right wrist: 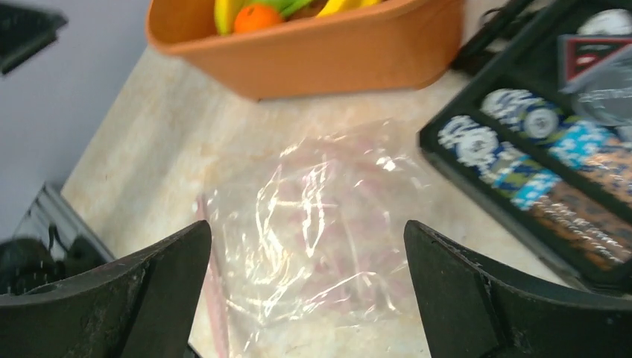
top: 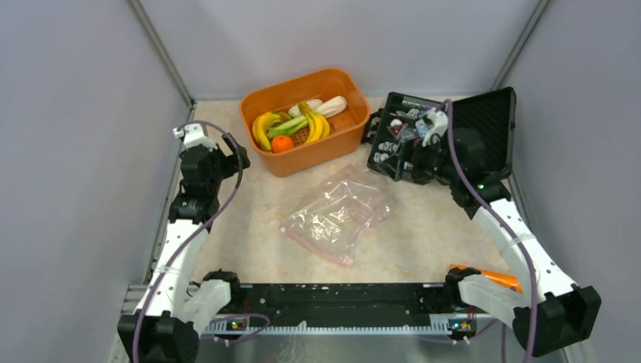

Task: Place the food in the zip-top bag and seal the zipper
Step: Pick up the zipper food storage bag at the center of the board.

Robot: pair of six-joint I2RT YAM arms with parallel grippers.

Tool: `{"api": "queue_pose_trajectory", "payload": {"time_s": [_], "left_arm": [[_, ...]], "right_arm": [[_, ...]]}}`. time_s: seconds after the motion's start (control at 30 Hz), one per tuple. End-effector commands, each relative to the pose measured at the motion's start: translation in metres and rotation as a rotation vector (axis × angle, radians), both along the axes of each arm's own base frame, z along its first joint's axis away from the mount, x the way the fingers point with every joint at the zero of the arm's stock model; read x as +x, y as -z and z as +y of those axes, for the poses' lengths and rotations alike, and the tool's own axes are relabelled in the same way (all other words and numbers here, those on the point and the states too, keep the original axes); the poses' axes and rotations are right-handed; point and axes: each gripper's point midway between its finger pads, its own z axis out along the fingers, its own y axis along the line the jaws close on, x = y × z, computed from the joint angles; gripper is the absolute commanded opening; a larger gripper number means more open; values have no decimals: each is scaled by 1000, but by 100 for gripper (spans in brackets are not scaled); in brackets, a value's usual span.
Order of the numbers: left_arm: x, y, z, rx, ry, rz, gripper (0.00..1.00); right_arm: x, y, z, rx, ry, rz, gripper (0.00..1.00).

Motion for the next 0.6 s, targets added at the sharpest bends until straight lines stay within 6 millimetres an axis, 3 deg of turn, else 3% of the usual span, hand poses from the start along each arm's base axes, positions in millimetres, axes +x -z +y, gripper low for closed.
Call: {"api": "queue_pose_trajectory", "payload": {"time_s": [0.0, 0.17, 0.3, 0.43, 0.57], "left_arm": [[-3, -27, 5, -120, -84, -154, 99], [-30, -1, 16, -278, -240, -67, 99], [-38, 8, 0, -292, -145, -69, 99], [-50, 12, -6, -315, -113, -71, 99], [-61, 10, 4, -305, -160, -104, 99]], "right_arm": [[-16, -9, 38, -119, -114, -74, 99], [-38, 30, 80, -209, -182, -38, 99], [-60, 65, 109, -265, -260, 6, 99], [-84, 88, 140, -283, -364, 21, 84], [-113, 103, 172, -282, -493, 32, 73]]}}
